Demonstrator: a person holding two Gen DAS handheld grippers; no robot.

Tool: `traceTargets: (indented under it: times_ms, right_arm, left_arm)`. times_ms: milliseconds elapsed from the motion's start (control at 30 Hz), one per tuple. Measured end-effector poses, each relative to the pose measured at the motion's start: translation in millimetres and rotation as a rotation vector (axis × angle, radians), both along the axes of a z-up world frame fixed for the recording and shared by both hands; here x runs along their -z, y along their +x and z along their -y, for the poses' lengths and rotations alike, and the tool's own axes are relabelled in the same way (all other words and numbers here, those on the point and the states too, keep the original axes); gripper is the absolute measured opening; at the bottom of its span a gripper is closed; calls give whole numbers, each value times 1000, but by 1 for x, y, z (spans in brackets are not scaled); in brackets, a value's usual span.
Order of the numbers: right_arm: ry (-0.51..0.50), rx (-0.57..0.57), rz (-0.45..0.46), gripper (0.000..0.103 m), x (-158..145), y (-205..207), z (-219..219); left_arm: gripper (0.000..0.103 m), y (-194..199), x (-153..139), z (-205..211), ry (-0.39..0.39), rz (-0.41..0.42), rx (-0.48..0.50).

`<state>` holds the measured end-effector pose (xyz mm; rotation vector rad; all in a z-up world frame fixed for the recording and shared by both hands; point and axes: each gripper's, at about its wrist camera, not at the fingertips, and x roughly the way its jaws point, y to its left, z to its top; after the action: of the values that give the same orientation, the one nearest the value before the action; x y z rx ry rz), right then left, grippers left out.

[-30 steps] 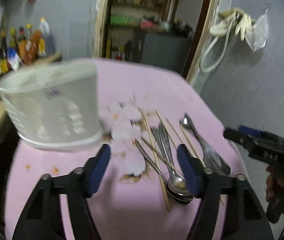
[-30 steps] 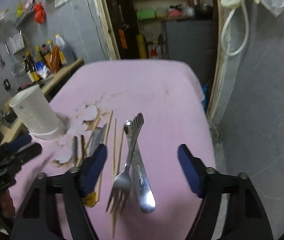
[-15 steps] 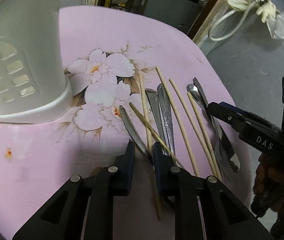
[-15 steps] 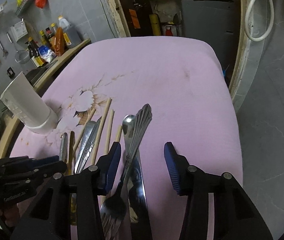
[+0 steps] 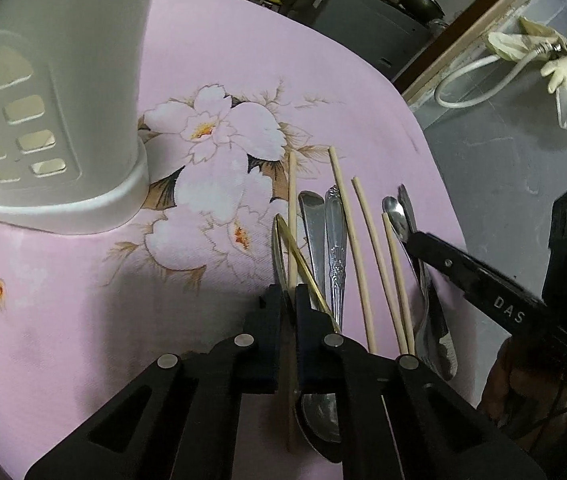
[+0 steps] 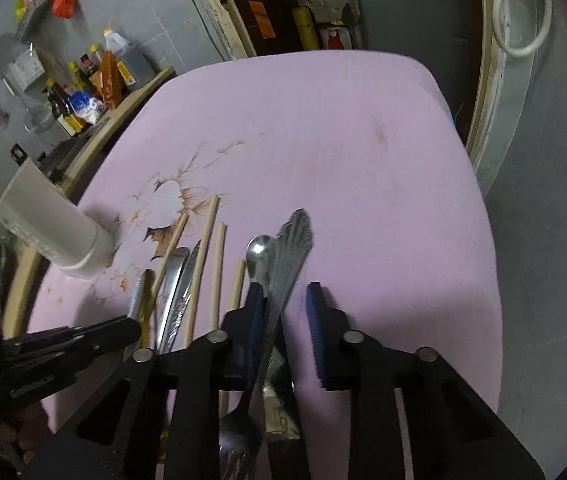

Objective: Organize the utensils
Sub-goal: 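Lower the left tool to a spoon while the right tool lowers to a fork, then close the left tool on a spoon while the right tool grasps a fork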

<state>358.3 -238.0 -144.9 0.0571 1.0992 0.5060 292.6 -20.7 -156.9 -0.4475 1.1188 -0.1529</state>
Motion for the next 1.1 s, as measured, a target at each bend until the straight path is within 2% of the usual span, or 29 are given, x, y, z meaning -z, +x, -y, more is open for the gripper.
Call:
traceTargets:
  times_ms: [33,200,500,667,833,1000,1100]
  right_arm:
    - [14,3,-10,11,0,0,2]
    - [75,27,-43,10,-1,-2,17]
    - [60,76,-18,9,-7,-8,22]
    - [27,86,-66,11,2,-1,19]
    - [-24,66,-63,13,4,3,12]
    - [-70,79,-45,15,7,7,3]
    - [-61,105,-62,15,7,10,3]
  left_arm:
    - [3,0,0,2,2,2,-2]
    - [2,-6,-3,-3,15,15,-35]
    - [0,-21,-5,-32,9,27,-125]
    - [2,-19,-1,-30,2,-1,-116]
    - [3,-13,2,-35,-22,-43,-97]
    - [4,-7,-1,-32,-1,-67,-76]
    - [4,-6,-3,-29,22,-66,-69]
